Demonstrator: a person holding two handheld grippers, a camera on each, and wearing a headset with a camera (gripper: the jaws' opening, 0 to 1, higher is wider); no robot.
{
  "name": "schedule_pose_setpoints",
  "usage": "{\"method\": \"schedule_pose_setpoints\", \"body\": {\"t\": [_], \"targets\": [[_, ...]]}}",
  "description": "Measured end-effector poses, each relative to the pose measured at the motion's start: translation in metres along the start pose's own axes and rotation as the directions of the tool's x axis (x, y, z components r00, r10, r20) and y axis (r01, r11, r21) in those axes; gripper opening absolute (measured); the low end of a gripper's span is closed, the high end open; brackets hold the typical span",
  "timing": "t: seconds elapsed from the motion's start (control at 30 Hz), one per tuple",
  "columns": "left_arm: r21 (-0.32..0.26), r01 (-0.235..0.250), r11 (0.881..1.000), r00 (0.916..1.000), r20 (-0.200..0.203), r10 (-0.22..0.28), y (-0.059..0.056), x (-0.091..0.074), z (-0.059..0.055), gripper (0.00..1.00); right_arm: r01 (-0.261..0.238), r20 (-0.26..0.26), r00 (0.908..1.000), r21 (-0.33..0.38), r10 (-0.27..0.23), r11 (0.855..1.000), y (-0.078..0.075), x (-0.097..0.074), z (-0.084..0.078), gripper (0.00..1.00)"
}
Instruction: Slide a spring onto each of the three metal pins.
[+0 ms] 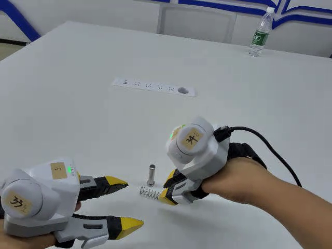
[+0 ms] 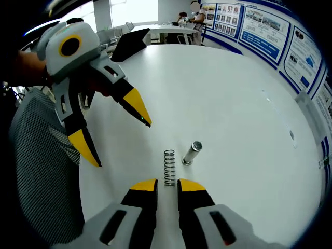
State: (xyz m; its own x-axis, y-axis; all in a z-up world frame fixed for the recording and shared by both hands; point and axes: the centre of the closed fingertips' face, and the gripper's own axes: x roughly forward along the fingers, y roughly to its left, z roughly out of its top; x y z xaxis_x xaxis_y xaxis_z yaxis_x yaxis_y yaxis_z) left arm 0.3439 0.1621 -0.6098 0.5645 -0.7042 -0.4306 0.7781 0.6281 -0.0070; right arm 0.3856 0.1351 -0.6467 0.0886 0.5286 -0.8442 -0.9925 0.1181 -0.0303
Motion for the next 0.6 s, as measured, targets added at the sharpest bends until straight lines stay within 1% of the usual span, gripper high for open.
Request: {"method": "schedule_pose_setpoints", "body": {"t": [0.23,0.57,0.6], "targets": [[-0.002,-0.003,1.000,1.0000,-0.002,0.003,-0.002,-0.002,-0.001,0.48,-0.005,-0.022,0.9997,0.016,0.006,1.000,-0.003,0.010,-0.007,0.16],[-0.003,-0.003,1.000,1.0000,-0.005,0.003,-0.001,-0.003,-0.002,0.48,-0.006,-0.039,0.9992,0.026,0.008,1.000,-0.004,0.017,-0.013,0.16],[-0.003,-0.003,1.000,1.0000,-0.005,0.003,-0.001,-0.003,-0.002,0.48,-0.012,-0.034,0.9993,0.031,0.013,0.999,-0.003,0.016,-0.012,0.15]]}}
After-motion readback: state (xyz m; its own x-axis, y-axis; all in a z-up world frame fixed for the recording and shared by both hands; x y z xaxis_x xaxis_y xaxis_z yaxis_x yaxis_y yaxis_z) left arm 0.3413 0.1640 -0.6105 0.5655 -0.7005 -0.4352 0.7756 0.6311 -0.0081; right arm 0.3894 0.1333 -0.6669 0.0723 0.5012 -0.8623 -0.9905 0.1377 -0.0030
